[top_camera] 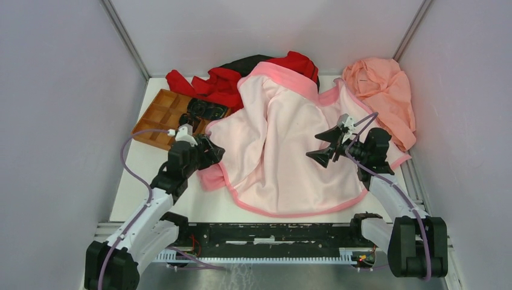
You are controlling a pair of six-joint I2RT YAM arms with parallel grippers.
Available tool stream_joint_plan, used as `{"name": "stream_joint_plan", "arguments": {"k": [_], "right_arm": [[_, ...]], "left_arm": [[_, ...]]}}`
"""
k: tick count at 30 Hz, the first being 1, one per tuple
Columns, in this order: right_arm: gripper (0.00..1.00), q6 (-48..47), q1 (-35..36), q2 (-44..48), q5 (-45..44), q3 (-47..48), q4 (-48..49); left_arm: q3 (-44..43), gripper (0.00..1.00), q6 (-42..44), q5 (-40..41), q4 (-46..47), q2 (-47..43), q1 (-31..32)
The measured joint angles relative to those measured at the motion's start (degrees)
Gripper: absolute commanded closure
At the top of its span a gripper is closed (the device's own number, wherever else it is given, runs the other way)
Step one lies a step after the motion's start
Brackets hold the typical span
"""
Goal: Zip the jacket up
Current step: Flatten out the jacket at the center of the board.
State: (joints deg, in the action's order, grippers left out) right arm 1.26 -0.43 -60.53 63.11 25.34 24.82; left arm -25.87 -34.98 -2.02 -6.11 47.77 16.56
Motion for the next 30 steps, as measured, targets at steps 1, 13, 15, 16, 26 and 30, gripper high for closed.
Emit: {"name": "stream_joint_plan", "arguments": {"k": [1,13,15,16,26,30], "right_arm": [[0.11,0.00,0.00,0.00,0.15,0.00,0.00],[0.11,-0.02,0.00,0.00,1.40,0.00,-0.04],[0.11,-0.02,0.00,0.00,1.60,0.00,-0.04],[0.11,-0.02,0.00,0.00,1.60,0.00,-0.04],[0.11,-0.02,0.00,0.00,2.67,0.00,-0.13],[0.11,-0.28,0.00,0.00,2.86,0.02,-0.42]], "left_arm": [[0.90,0.16,-1.20,0.46,0.66,-0.37,-0.04],[2.80,0.35,-7.17,1.62,12.28,10.93,-4.87],[2.80,0.53,-7.67,1.18,13.77,12.52,-5.70],[2.80,0.62,-7.93,0.68,14.49,13.11,-6.05],[2.69,0.97,-8.15,-1.42,16.55,13.73,-6.75],[2.67,0.98,-7.80,-2.21,16.55,13.60,-6.86]]}}
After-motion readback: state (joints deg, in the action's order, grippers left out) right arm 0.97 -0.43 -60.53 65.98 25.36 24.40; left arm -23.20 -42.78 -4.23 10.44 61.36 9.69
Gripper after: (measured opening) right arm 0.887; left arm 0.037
